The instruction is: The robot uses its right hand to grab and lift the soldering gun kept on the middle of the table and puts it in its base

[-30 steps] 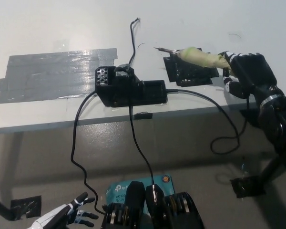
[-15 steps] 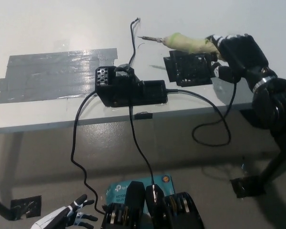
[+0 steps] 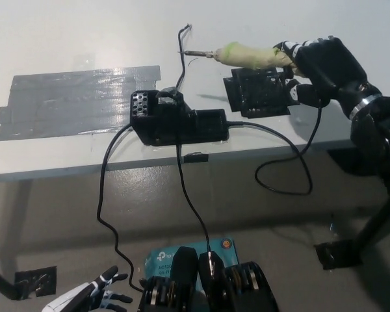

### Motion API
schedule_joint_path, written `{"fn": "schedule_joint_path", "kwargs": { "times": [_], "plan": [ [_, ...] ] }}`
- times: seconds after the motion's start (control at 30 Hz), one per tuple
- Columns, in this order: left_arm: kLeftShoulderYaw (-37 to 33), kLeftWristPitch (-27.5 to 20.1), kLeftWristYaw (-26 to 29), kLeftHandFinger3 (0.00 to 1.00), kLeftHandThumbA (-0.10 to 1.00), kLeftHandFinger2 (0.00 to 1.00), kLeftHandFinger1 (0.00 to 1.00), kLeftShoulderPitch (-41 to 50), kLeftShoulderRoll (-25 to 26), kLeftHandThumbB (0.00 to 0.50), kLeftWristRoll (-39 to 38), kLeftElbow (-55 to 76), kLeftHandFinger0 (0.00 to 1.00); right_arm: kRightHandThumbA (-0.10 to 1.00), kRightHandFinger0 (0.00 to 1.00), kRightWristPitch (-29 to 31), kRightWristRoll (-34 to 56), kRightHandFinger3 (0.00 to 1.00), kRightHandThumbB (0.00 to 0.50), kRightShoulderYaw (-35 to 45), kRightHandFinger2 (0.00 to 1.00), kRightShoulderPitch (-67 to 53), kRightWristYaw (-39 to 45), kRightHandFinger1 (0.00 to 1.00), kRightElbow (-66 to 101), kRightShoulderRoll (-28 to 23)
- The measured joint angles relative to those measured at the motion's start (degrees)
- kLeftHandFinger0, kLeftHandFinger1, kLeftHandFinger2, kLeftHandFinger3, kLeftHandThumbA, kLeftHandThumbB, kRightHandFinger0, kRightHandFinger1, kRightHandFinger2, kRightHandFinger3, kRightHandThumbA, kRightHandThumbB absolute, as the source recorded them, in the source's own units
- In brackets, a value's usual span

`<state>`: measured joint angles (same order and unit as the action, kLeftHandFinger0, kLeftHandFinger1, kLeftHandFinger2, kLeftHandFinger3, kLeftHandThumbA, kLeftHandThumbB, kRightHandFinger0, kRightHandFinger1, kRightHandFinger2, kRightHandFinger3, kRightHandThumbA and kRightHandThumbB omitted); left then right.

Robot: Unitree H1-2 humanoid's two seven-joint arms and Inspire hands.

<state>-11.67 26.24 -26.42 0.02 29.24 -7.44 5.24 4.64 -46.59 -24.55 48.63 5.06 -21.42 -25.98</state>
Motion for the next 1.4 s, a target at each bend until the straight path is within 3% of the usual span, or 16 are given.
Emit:
{"fn": "schedule_joint_path", "kwargs": {
  "times": [0.07, 0.2, 0.23, 0.3, 0.37, 0.47, 0.63, 0.77, 0.97, 1.07, 1.13, 1.23, 1.27, 1.33, 1.37, 1.4],
  "plan": [
    [0.0, 0.0, 0.0, 1.00, 1.00, 0.76, 0.73, 0.1, 0.0, 0.497, 0.0, 0.0, 1.00, -0.10, 0.00, 1.2, 0.1, 0.05, 0.354, 0.0, 0.40, -0.2, 0.2, 0.01, 0.4, -0.7],
    [0.1, 0.0, 0.0, 1.00, 1.00, 0.78, 0.74, 0.1, 0.0, 0.500, 0.0, 0.0, 1.00, -0.10, 0.00, 3.7, 0.4, 0.04, 0.272, 0.3, 0.41, -0.4, 0.2, 0.00, 0.6, -1.9],
    [0.1, 0.0, 0.0, 1.00, 1.00, 0.78, 0.75, 0.1, 0.0, 0.499, 0.0, 0.0, 1.00, -0.10, 0.00, 4.3, 0.4, 0.05, 0.265, 0.4, 0.35, -0.5, 0.2, 0.01, 0.6, -2.1],
    [0.1, 0.0, 0.0, 1.00, 1.00, 0.78, 0.75, 0.1, 0.1, 0.500, 0.0, 0.0, 1.00, -0.10, 0.00, 5.4, 0.5, 0.05, 0.265, 0.6, 0.35, -0.5, 0.2, 0.01, 0.6, -2.3],
    [0.1, 0.0, 0.0, 1.00, 1.00, 0.76, 0.77, 0.1, 0.1, 0.500, 0.1, 0.0, 1.00, -0.10, 0.00, 6.3, 0.5, 0.06, 0.222, 0.7, 0.35, -0.5, 0.2, 0.01, 0.6, -2.4],
    [0.1, 0.0, 0.0, 1.00, 1.00, 0.77, 0.75, 0.1, 0.1, 0.492, 0.1, 0.0, 1.00, -0.10, 0.00, 7.9, 0.7, 0.07, 0.246, 0.9, 0.34, -0.5, 0.2, 0.02, 0.5, -2.4],
    [0.1, 0.0, 0.0, 1.00, 1.00, 0.79, 0.75, 0.1, 0.1, 0.500, 0.1, 0.0, 1.00, -0.10, 0.00, 9.8, 0.9, 0.09, 0.198, 1.0, 0.32, -0.5, 0.3, 0.01, 0.4, -2.4],
    [0.0, 0.0, 0.0, 1.00, 1.00, 0.79, 0.77, 0.0, 0.3, 0.497, 0.1, 0.0, 1.00, -0.10, 0.00, 10.7, 1.0, 0.11, 0.248, 1.1, 0.35, -0.5, 0.5, 0.01, 0.0, -2.4],
    [0.0, 0.0, 0.0, 1.00, 1.00, 0.77, 0.75, -0.3, 0.3, 0.482, 0.1, 0.0, 1.00, -0.10, 0.00, 11.9, 1.0, 0.05, 0.210, 1.1, 0.36, -0.5, 0.5, 0.00, -1.3, -2.4],
    [0.0, 0.0, 0.0, 1.00, 1.00, 0.79, 0.75, -0.4, 0.3, 0.479, 0.1, 0.0, 1.00, -0.10, 0.00, 12.3, 0.8, 0.19, 0.226, 1.0, 0.42, -0.5, 0.5, 0.01, -2.2, -2.4],
    [-0.1, 0.0, 0.0, 1.00, 1.00, 0.78, 0.75, -0.5, 0.3, 0.493, 0.1, 0.0, 1.00, -0.10, 0.00, 12.3, 0.5, 0.16, 0.206, 1.0, 0.38, -0.5, 0.7, 0.00, -2.2, -2.4],
    [-0.1, 0.0, 0.0, 1.00, 1.00, 0.77, 0.74, -0.7, 0.3, 0.500, 0.1, 0.0, 1.00, -0.10, 0.00, 12.1, -0.2, 0.36, 0.255, 0.8, 0.26, -0.5, 1.0, 0.00, -2.2, -2.4],
    [-0.2, 0.0, 0.0, 1.00, 1.00, 0.77, 0.73, -0.7, 0.3, 0.500, 0.1, 0.0, 1.00, -0.10, 0.00, 12.1, -0.4, 0.36, 0.249, 0.8, 0.25, -0.5, 1.1, 0.00, -2.3, -2.4],
    [-0.2, 0.0, 0.0, 1.00, 1.00, 0.75, 0.72, -0.8, 0.3, 0.500, 0.1, 0.0, 1.00, -0.10, 0.00, 12.1, -0.8, 0.35, 0.243, 0.8, 0.25, -0.5, 1.1, 0.00, -2.5, -2.4],
    [-0.2, 0.0, 0.0, 1.00, 1.00, 0.75, 0.72, -0.8, 0.3, 0.494, 0.1, 0.0, 1.00, -0.10, 0.00, 12.1, -1.1, 0.18, 0.164, 0.8, 0.25, -0.5, 1.1, 0.00, -2.6, -2.4],
    [-0.2, 0.0, 0.0, 1.00, 1.00, 0.74, 0.72, -0.9, 0.3, 0.494, 0.1, 0.0, 1.00, -0.10, 0.00, 12.1, -1.3, 0.12, 0.138, 0.8, 0.28, -0.5, 1.1, 0.00, -2.8, -2.4]
  ]
}}
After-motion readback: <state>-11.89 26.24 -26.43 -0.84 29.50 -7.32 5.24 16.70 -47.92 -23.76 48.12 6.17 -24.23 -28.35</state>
